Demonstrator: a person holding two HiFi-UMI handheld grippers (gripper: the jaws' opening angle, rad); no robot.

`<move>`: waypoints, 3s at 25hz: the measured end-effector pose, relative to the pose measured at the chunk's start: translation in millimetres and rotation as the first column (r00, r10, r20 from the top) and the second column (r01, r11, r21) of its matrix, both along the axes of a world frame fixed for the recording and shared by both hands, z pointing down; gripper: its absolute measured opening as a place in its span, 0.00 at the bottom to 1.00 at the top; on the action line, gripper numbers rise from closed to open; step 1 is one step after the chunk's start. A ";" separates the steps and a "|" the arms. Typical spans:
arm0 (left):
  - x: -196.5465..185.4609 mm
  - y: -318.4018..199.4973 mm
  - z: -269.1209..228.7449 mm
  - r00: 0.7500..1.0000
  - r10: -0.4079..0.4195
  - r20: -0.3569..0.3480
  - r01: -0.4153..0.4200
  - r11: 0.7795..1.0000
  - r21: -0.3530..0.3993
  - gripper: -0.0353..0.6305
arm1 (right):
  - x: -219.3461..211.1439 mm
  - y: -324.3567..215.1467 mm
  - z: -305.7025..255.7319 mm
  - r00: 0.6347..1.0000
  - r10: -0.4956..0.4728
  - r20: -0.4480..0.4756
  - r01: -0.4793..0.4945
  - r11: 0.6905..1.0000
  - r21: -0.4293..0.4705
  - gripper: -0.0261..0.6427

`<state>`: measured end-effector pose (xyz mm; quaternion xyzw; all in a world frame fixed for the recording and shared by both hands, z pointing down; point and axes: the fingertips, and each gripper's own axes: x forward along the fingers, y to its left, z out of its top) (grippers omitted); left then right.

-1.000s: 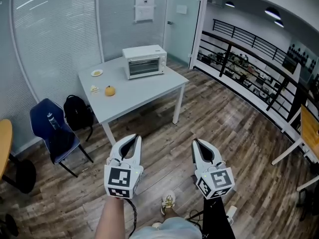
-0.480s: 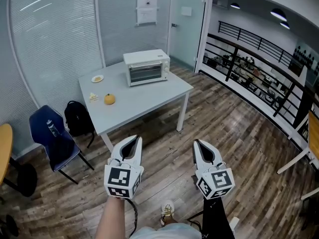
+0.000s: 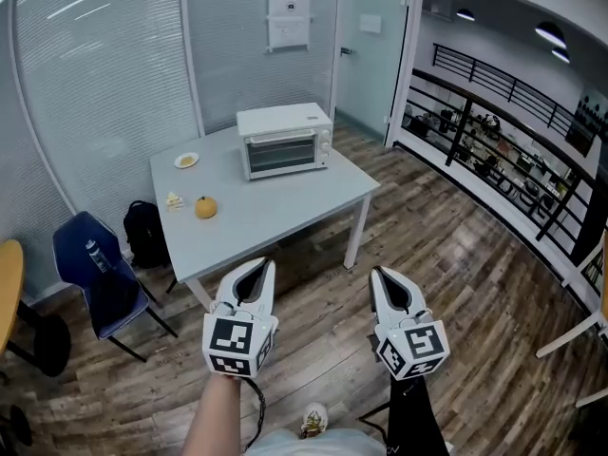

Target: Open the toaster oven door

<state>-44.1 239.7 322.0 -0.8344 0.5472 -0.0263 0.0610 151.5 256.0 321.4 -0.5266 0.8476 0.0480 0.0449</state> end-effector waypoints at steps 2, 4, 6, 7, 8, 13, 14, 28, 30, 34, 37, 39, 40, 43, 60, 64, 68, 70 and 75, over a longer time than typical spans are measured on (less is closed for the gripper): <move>2.8 -19.7 -0.2 1.000 -0.013 -0.002 0.013 1.000 -0.002 0.14 | 3.4 -22.4 -1.2 1.000 -0.010 0.003 0.010 1.000 0.002 0.04; 6.1 -35.7 -0.8 1.000 -0.020 -0.002 0.020 1.000 -0.003 0.14 | 6.2 -40.1 -2.6 1.000 -0.021 0.007 0.021 1.000 0.003 0.04; 8.5 -49.0 -1.5 1.000 -0.027 0.002 0.027 1.000 -0.002 0.14 | 7.8 -55.2 -4.4 0.999 -0.031 0.015 0.031 1.000 0.007 0.04; 9.4 -55.4 -1.7 1.000 -0.030 0.004 0.030 1.000 -0.002 0.14 | 8.5 -62.9 -4.9 0.999 -0.034 0.020 0.034 0.999 0.009 0.04; 9.9 -61.7 -1.5 0.999 -0.032 0.006 0.032 0.999 -0.001 0.14 | 9.1 -70.7 -4.5 0.999 -0.035 0.023 0.035 0.999 0.008 0.04; 3.9 -93.5 2.6 0.998 -0.057 0.013 0.057 0.998 -0.012 0.14 | 4.2 -106.3 1.6 0.998 -0.054 0.024 0.054 0.999 -0.004 0.04; 2.3 -100.7 2.6 0.998 -0.064 0.010 0.064 0.998 -0.014 0.14 | 2.4 -113.7 3.2 0.998 -0.061 0.020 0.061 0.998 -0.008 0.04; -13.0 -234.1 12.8 0.997 -0.071 -0.013 0.070 0.997 -0.023 0.14 | -22.2 -238.2 14.7 0.994 -0.097 -0.045 0.095 0.995 -0.032 0.04; -15.8 -259.0 11.6 0.998 -0.062 -0.009 0.062 0.998 -0.021 0.14 | -26.4 -261.0 11.9 0.995 -0.089 -0.046 0.088 0.996 -0.028 0.04; -22.8 -310.6 8.5 0.999 -0.047 -0.005 0.047 0.999 -0.016 0.14 | -35.0 -308.8 7.3 0.996 -0.075 -0.046 0.075 0.997 -0.018 0.04; -32.2 -352.7 3.1 0.999 -0.034 -0.001 0.034 0.999 -0.011 0.14 | -46.1 -349.1 1.0 0.997 -0.064 -0.047 0.064 0.998 -0.012 0.04; -38.6 -381.5 -2.3 1.000 -0.023 0.003 0.023 1.000 -0.006 0.14 | -53.7 -377.1 -5.3 0.998 -0.054 -0.045 0.054 0.999 -0.008 0.04; -41.8 -396.0 -4.7 1.000 -0.018 0.005 0.018 1.000 -0.005 0.14 | -57.4 -391.0 -8.5 0.998 -0.049 -0.043 0.049 0.999 -0.005 0.04; -53.4 -439.3 -9.8 1.000 -0.012 0.006 0.012 1.000 -0.009 0.14 | -69.7 -431.5 -15.9 0.998 -0.041 -0.044 0.041 0.999 0.001 0.04; -89.6 -589.4 20.4 1.000 -0.017 -0.006 0.016 0.997 -0.078 0.14 | -125.1 -592.8 11.3 0.995 -0.047 -0.086 0.042 0.997 -0.062 0.04; -92.4 -614.3 31.5 0.999 -0.034 -0.013 0.032 0.994 -0.102 0.14 | -132.7 -622.0 19.3 0.992 -0.082 -0.092 0.075 0.994 -0.078 0.04; -93.3 -638.1 41.6 0.998 -0.065 -0.011 0.063 0.989 -0.132 0.14 | -137.2 -654.8 24.8 0.987 -0.127 -0.098 0.117 0.988 -0.100 0.04; -92.6 -648.3 46.9 0.997 -0.078 -0.004 0.077 0.986 -0.146 0.14 | -137.9 -670.3 28.3 0.985 -0.144 -0.097 0.133 0.985 -0.112 0.04; -90.9 -668.3 67.6 0.995 -0.096 0.002 0.095 0.976 -0.197 0.14 | -149.6 -699.9 55.2 0.974 -0.194 -0.117 0.171 0.968 -0.185 0.04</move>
